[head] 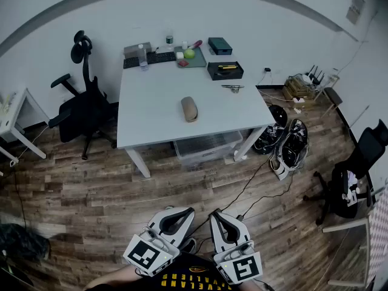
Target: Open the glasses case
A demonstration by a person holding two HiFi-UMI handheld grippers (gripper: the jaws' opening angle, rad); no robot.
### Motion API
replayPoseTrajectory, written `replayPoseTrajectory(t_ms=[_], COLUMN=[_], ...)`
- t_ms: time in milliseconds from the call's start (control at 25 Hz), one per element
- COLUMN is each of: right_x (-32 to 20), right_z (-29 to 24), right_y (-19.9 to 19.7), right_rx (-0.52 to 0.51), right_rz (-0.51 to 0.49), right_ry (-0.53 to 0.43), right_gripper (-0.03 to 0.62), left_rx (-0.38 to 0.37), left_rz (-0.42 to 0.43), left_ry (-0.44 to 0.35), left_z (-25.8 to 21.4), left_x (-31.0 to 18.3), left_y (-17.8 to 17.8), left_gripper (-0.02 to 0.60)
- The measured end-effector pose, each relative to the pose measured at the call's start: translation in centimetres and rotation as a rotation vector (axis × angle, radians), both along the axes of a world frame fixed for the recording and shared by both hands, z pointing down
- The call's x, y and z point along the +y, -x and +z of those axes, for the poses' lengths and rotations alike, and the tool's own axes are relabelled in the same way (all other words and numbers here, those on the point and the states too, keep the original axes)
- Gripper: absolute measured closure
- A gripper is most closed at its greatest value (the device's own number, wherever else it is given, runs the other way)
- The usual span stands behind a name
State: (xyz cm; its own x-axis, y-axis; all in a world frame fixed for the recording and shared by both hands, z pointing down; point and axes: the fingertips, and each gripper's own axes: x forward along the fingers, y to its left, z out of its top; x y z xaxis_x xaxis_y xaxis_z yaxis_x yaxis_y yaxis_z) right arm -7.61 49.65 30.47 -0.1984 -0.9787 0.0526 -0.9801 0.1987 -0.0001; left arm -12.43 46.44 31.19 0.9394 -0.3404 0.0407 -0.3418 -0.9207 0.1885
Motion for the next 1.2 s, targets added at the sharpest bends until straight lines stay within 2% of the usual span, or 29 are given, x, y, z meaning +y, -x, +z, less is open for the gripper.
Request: replayPoseTrajectory(t_ms=[480,720,880,1200], right_x=[-3.8,-7.6,-11.2,-17.4], right_z=[1.0,0.6,-0.6,0.5], right_y=[0.3,-1.4,-1.5,-2.7], right_rx=[-0.048,-0.088,-0.099,-0.098], right_rz=[0.039,0.101,0.094,0.16], right_ry=[0.023,0.014,-0.015,0.043], right_gripper=[0.577,0.576,0.576,0.576], left_rx=[0.018,0.035,0.026,0.04], left_rz=[0.038,0.053,0.065,0.088], left_ry=[0.019,0.035,0.034,0.057], left_z=[-0.1,-0.3,0.0,-0.2], left_x=[-3.8,-8.0,-11.3,-18.5], left_y=[0.1,-0.8,-1.1,-1.4], left_gripper=[0.566,0.567,0.567,0.566])
